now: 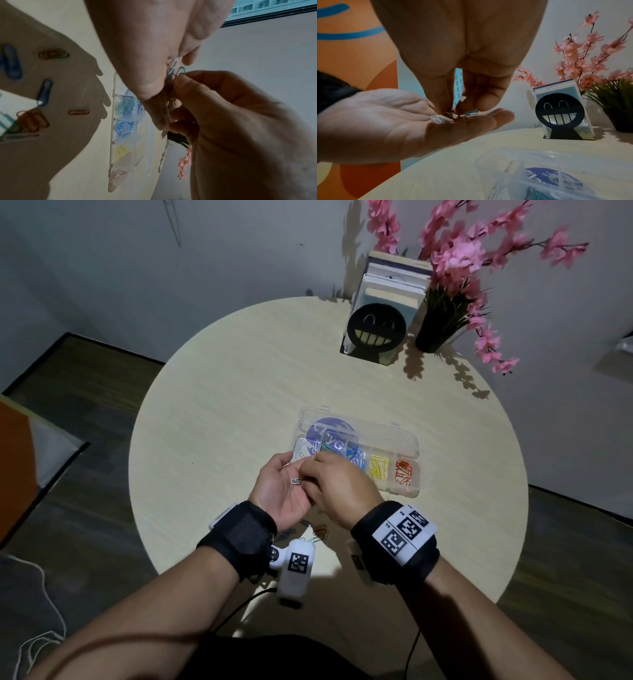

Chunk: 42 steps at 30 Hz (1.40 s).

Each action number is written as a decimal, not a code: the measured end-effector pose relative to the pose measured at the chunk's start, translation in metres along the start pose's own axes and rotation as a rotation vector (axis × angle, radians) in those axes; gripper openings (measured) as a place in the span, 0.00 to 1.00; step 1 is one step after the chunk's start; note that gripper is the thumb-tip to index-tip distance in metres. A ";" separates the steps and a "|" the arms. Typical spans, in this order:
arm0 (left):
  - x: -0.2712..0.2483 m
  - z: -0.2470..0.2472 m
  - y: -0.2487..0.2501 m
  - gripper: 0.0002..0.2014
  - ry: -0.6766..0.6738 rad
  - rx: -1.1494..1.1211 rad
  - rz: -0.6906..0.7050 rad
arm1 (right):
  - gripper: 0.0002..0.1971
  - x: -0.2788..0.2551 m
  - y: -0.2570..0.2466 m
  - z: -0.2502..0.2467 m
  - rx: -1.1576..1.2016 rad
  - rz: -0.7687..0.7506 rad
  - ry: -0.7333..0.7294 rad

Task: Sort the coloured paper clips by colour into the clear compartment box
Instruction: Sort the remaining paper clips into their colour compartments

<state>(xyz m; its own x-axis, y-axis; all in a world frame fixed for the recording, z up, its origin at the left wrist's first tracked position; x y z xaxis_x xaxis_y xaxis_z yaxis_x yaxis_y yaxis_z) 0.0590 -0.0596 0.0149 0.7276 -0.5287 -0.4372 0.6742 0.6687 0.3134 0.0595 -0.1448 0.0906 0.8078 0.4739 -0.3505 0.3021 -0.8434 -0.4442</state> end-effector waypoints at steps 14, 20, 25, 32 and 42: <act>0.005 0.003 0.005 0.27 0.007 0.011 0.010 | 0.11 0.002 0.008 -0.004 0.107 0.061 -0.019; 0.006 0.004 0.008 0.28 0.024 0.009 0.008 | 0.12 0.000 0.004 0.003 -0.036 -0.007 -0.051; 0.006 0.003 0.003 0.28 0.035 0.015 -0.004 | 0.11 0.003 0.005 0.002 -0.112 0.016 -0.118; 0.004 0.007 0.003 0.27 0.021 -0.007 -0.012 | 0.11 -0.003 0.010 -0.003 0.058 0.060 -0.034; 0.000 0.015 0.005 0.26 -0.011 -0.044 0.007 | 0.13 -0.003 0.007 -0.004 0.128 0.014 -0.042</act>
<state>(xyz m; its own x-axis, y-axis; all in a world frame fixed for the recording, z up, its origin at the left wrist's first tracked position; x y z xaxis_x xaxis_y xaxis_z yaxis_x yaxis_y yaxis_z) 0.0643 -0.0638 0.0289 0.7335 -0.5294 -0.4262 0.6632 0.6946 0.2787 0.0610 -0.1527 0.0916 0.7886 0.4751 -0.3904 0.2219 -0.8120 -0.5399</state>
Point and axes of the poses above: each hand's wrist, its own x-axis towards the middle knuckle, its own z-axis out of the palm, y = z × x, the point moved 4 cm from there along x, towards the middle knuckle, and after that the axes turned 12 degrees about -y, right-handed, at the moved point
